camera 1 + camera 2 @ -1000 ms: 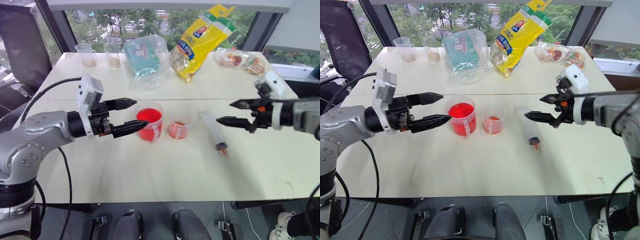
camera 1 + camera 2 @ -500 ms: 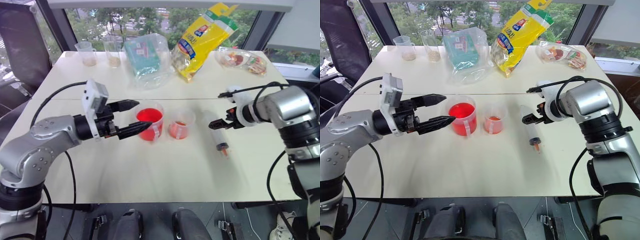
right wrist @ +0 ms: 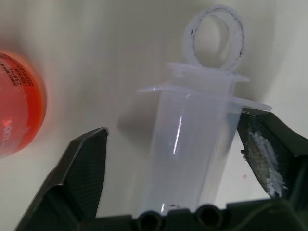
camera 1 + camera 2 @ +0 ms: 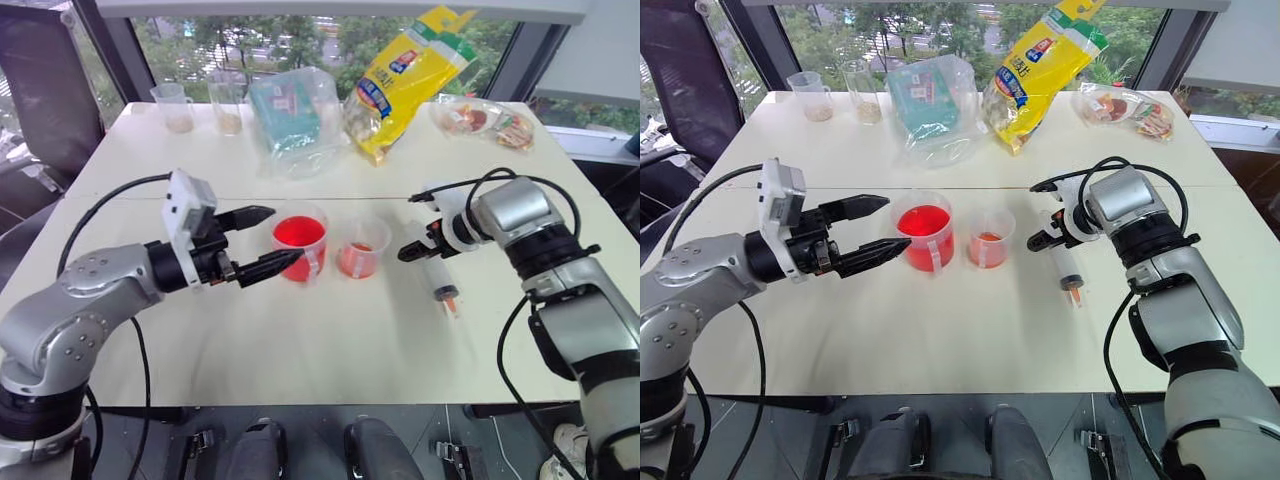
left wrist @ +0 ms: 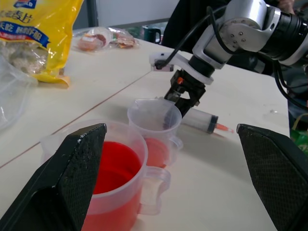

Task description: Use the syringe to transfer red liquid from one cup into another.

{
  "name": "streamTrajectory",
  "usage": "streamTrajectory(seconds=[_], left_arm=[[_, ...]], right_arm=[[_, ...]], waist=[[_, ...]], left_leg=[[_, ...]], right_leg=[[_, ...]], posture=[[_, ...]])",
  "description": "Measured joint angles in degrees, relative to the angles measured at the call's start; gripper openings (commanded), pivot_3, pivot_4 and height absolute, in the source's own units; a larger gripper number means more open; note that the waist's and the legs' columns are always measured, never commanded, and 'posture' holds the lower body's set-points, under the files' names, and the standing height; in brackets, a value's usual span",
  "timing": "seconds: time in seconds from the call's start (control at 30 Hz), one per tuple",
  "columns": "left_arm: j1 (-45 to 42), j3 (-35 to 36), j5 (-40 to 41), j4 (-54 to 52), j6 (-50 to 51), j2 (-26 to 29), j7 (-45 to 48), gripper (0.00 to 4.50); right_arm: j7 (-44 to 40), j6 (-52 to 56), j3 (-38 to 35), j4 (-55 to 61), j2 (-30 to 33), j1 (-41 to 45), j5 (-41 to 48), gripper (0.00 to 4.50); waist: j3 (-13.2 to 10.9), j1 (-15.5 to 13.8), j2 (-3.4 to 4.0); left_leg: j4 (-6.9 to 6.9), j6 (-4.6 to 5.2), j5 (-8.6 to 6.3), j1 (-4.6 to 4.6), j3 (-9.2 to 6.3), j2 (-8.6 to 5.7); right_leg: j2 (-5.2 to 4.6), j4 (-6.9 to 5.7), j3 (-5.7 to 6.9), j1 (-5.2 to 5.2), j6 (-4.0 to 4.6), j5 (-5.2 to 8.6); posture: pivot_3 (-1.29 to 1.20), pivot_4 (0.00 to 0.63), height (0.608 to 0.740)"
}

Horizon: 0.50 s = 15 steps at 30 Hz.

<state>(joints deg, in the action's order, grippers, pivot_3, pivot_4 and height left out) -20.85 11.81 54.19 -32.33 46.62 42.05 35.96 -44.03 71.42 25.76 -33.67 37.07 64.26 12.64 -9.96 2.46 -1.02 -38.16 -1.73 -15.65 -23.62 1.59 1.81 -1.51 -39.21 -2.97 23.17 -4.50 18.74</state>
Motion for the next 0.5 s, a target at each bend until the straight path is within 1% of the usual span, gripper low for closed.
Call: streamTrajectory(seconds=[0.1,0.13,0.37,0.43,0.5], left_arm=[[0.01,0.31,0.01,-0.04,-0.01,0.02,-0.05,4.50],[0.02,0.34,0.01,-0.04,0.00,0.06,-0.05,4.50],[-0.36,0.78,-0.01,0.35,-0.04,1.62,0.45,4.50],[-1.76,0.79,-0.04,1.65,-0.03,2.52,1.21,4.50],[-2.69,1.13,-0.06,2.93,-0.07,3.78,2.00,4.50]], right_arm=[[-0.78,0.32,0.09,0.07,-0.21,0.00,-1.05,1.63],[-1.01,0.49,0.08,0.28,-0.33,0.00,-1.33,1.43],[-0.78,2.23,-1.25,2.35,-1.10,-0.49,-2.35,1.43],[1.30,1.19,-5.01,4.53,-0.73,-1.05,-2.37,1.43],[3.12,-2.10,-10.24,9.01,-0.08,-1.72,-2.20,1.43]], waist=[[0.00,0.10,0.00],[0.00,0.13,0.00],[0.00,0.10,0.00],[-0.02,0.00,0.03],[-0.02,-0.06,0.03]], left_leg=[[0.01,0.00,0.00,0.02,0.00,0.01],[0.01,0.00,0.00,0.02,0.00,0.01],[0.01,0.00,0.00,0.03,0.00,0.01],[0.01,0.00,0.00,-0.04,0.00,0.00],[0.02,0.00,0.00,-0.05,0.00,-0.01]], right_leg=[[0.01,-0.01,0.00,0.00,0.00,0.00],[0.01,-0.01,0.00,0.00,0.00,0.00],[0.01,-0.04,0.00,0.01,0.00,0.00],[0.00,-0.05,0.00,0.08,0.00,0.00],[0.00,-0.03,0.00,0.09,0.00,0.00]], posture=[[0.00,0.150,0.740],[0.00,0.150,0.740],[0.00,0.150,0.740],[0.00,0.150,0.740],[0.00,0.150,0.740]])
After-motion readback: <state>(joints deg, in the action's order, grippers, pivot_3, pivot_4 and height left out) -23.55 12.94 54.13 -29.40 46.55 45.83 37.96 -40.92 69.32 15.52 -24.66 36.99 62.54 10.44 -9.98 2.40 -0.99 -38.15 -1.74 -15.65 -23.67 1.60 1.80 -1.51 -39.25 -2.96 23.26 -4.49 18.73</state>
